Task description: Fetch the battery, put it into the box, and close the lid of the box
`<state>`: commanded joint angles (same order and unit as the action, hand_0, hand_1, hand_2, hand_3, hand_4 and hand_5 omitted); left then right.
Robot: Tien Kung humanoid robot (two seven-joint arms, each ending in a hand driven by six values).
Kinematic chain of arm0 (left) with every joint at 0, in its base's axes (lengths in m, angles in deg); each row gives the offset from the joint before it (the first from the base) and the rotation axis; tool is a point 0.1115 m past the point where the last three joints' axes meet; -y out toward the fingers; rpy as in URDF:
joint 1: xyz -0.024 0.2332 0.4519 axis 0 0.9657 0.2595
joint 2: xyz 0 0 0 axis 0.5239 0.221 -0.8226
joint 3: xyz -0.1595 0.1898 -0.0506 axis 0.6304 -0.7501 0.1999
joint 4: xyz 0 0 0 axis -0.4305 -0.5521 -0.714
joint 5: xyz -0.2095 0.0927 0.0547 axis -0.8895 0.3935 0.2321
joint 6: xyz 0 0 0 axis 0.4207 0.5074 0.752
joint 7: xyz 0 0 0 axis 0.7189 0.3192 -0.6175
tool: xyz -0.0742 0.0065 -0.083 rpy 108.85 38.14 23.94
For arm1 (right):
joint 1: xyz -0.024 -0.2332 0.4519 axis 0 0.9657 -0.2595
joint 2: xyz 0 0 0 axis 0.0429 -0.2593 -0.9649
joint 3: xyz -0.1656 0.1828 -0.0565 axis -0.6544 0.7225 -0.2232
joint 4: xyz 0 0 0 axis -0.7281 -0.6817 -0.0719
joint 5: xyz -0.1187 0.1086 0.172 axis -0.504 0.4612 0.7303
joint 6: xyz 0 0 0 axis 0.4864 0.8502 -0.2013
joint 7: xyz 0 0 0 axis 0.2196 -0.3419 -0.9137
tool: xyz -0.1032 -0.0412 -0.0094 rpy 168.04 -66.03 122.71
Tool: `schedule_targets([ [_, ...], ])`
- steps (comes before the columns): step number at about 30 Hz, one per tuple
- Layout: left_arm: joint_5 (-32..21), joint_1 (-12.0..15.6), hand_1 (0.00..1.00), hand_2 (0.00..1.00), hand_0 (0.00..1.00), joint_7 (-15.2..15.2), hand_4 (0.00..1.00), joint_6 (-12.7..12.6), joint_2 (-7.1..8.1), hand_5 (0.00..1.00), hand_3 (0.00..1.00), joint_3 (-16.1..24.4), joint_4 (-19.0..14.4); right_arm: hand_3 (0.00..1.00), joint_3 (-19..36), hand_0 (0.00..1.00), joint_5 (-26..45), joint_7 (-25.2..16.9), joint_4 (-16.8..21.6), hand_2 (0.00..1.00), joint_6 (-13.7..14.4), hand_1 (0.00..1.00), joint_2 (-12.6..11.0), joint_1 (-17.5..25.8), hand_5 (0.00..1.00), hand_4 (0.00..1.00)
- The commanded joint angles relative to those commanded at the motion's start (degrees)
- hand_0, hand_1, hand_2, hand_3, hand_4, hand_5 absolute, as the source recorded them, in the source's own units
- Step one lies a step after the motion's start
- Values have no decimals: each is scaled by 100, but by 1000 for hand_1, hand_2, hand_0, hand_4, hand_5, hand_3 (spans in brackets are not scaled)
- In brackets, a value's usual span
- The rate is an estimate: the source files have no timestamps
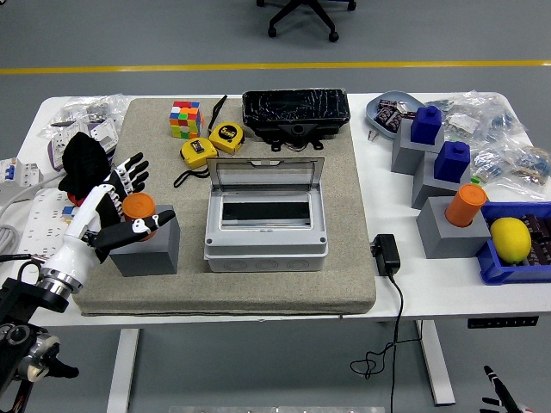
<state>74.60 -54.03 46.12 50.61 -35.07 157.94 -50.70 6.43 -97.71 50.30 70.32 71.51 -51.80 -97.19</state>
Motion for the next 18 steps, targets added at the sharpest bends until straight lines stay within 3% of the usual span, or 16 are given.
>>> schedule_targets([
  [5, 31, -26, 998, 998, 998, 3, 998, -61, 15, 536, 998, -121, 0, 777, 12, 809, -16, 3, 0, 724, 0, 719, 0, -3, 998, 998],
  [10, 630, -95, 998, 998, 998, -47, 998, -512, -64, 536, 998, -173, 181, 777, 24, 809, -16, 1, 0, 724, 1, 719, 10, -2, 998, 998],
  [11, 782, -103, 998, 998, 998, -46, 998, -596, -67, 427, 998, -176, 210, 777, 17, 808, -8, -2, 0, 724, 1, 719, 9, -5, 998, 998],
  [18, 1015, -118, 998, 998, 998, -71, 998, -758, -67, 416, 998, -176, 207, 777, 56, 808, -38, 1, 0, 723, 5, 720, 7, 5, 998, 998],
])
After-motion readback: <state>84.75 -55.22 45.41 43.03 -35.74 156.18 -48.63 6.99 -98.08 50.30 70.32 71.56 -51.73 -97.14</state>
